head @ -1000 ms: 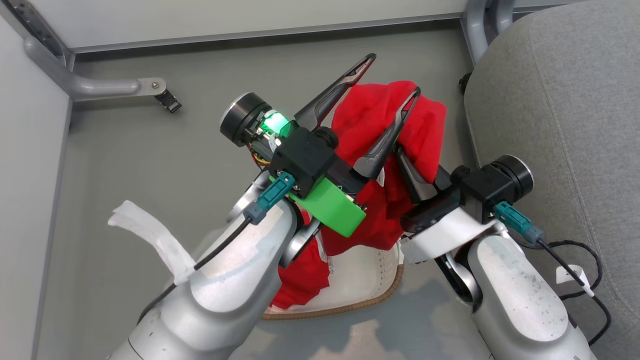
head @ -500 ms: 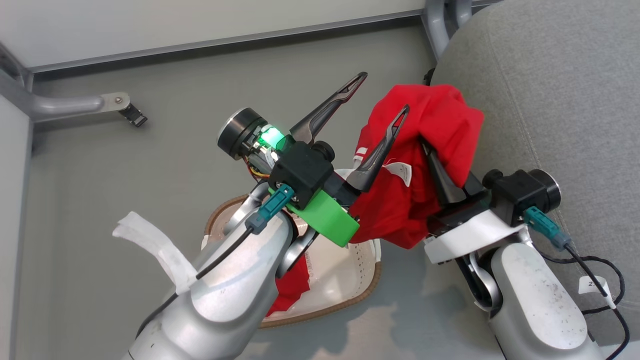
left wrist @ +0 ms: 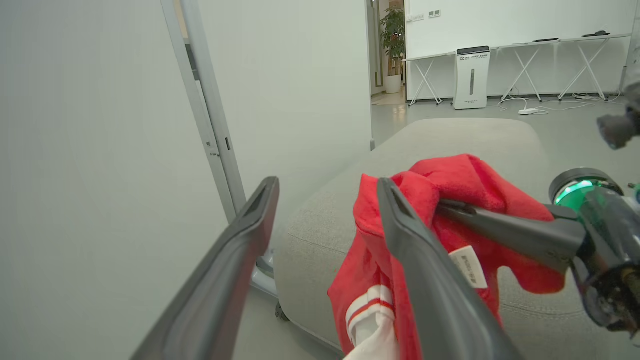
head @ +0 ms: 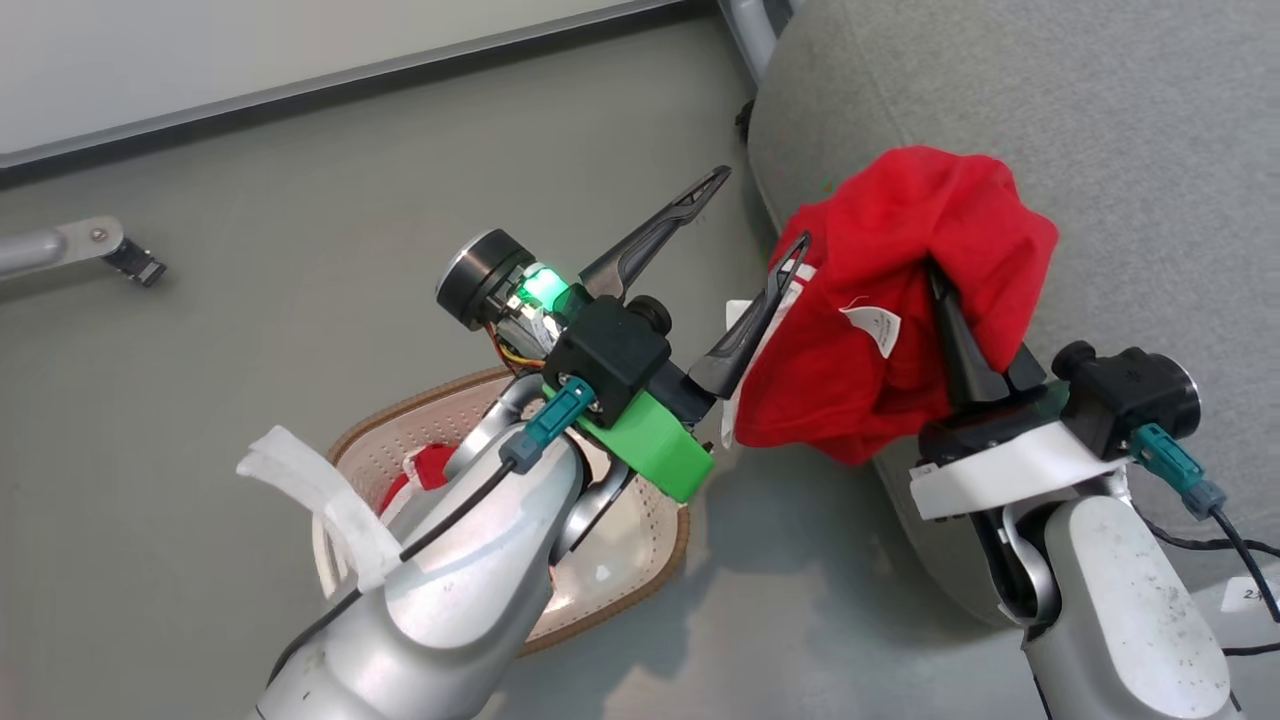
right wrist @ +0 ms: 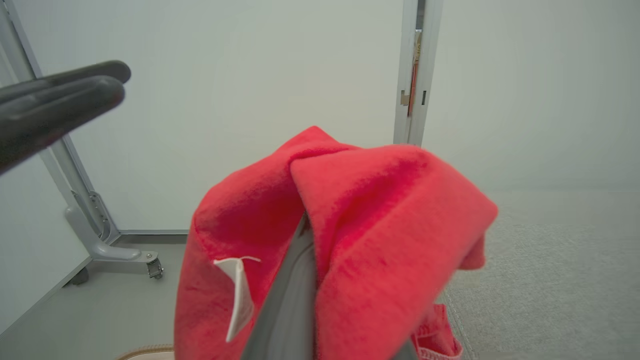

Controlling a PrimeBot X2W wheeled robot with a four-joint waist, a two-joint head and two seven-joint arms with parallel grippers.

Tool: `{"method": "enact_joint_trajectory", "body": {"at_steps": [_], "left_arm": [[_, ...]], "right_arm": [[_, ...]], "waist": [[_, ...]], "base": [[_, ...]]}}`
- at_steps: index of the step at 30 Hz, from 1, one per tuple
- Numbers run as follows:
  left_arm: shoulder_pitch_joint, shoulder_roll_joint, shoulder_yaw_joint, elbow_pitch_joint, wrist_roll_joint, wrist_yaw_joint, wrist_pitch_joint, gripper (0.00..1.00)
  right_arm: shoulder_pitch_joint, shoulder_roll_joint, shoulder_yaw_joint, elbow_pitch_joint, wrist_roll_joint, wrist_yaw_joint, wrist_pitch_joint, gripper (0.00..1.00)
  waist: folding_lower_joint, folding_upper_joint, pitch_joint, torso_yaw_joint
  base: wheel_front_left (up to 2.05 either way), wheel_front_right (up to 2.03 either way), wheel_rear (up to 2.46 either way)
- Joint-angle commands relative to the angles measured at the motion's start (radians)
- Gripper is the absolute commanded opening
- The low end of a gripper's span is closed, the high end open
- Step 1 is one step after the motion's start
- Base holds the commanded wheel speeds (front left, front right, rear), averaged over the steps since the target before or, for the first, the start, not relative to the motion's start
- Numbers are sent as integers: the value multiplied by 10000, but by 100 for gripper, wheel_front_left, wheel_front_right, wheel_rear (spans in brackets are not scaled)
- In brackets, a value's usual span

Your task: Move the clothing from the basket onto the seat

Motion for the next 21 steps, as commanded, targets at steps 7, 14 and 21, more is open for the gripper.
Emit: {"method": "enact_joint_trajectory", "body": {"at_steps": [7,14,21], "left_arm": [[156,26,-245,124,70,-66,-3,100],[201,9,-461,175,105,-80,-3,100],[73,-2,-410,153,82,-81,-3,100]], "right_arm": [[421,-31,-507,-166,102,-3,-24,0],[677,-29,-977,-321,214,-3,-24,0],[358,-34,-1389,-569,83,-3,-24,0]], "waist": [[0,-1,242,-950],[0,-1,340,-1152],[0,-1,547,-1072]], "base": [[0,0,0],[0,0,0],[0,0,0]]}}
